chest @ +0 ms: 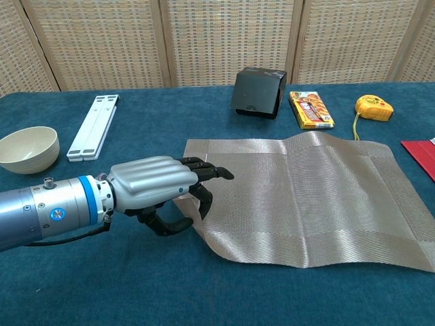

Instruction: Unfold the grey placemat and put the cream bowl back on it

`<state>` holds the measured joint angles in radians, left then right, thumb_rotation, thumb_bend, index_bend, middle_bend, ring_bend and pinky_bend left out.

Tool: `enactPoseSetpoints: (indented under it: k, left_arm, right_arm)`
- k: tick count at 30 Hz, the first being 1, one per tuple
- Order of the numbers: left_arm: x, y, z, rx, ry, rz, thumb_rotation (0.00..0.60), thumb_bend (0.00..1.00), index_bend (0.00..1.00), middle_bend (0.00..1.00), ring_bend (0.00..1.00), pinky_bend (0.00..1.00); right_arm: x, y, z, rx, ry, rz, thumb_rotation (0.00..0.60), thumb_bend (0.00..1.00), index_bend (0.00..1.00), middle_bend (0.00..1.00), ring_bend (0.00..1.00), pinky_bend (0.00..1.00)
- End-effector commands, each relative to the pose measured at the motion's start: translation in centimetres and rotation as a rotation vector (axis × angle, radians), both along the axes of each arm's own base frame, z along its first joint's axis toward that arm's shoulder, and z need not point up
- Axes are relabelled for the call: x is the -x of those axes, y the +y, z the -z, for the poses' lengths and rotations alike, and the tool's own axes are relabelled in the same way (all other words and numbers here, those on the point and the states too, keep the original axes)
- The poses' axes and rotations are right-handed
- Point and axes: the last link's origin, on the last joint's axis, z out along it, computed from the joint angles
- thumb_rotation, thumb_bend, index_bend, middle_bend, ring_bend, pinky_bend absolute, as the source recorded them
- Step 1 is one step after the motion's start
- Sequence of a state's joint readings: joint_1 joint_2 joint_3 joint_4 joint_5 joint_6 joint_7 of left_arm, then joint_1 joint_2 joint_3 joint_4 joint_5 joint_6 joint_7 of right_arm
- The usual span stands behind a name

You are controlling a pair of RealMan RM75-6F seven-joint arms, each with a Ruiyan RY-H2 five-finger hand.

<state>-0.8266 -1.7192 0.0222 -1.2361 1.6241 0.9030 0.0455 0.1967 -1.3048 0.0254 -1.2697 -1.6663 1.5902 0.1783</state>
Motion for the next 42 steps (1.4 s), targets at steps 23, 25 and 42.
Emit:
enactPoseSetpoints:
  k: [23, 25, 42]
  left_arm:
    - [3.9, -9.0, -5.7, -0.077, 0.170, -0.045, 0.600, 0.56, 0.77, 0.00, 0.00, 0.00]
    - [4.2, -9.5, -6.1, -0.077, 0.174, -0.044, 0.600, 0.56, 0.77, 0.00, 0.00, 0.00]
    - [4.7, -9.8, -8.4, -0.028, 0.181, -0.104, 0.600, 0.02, 0.00, 0.00, 0.00, 0.00]
  right_arm:
    - [-1.4, 1.6, -0.3, -0.002, -0.014, -0.077, 0.600, 0.00, 0.01, 0.00, 0.00, 0.00]
    - [-1.6, 1.8, -0.3, 0.000, -0.015, -0.085, 0.600, 0.00, 0.01, 0.00, 0.00, 0.00]
    - [-2.0, 2.3, -0.6, 0.005, -0.029, -0.106, 0.600, 0.00, 0.01, 0.00, 0.00, 0.00]
